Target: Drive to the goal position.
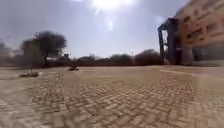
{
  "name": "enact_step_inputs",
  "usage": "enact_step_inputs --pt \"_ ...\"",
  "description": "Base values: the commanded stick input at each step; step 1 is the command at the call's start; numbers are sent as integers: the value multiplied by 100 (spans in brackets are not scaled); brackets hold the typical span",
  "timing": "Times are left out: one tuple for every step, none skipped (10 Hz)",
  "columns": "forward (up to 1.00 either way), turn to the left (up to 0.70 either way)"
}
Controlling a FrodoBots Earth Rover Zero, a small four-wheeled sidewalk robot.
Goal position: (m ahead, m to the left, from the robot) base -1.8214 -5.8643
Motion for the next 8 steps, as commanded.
enact_step_inputs --pt "70 -27" --pt "70 -27" --pt "70 -27" --pt "70 -27" --pt "70 -27" --pt "70 -27" --pt "70 -27" --pt "70 -27"
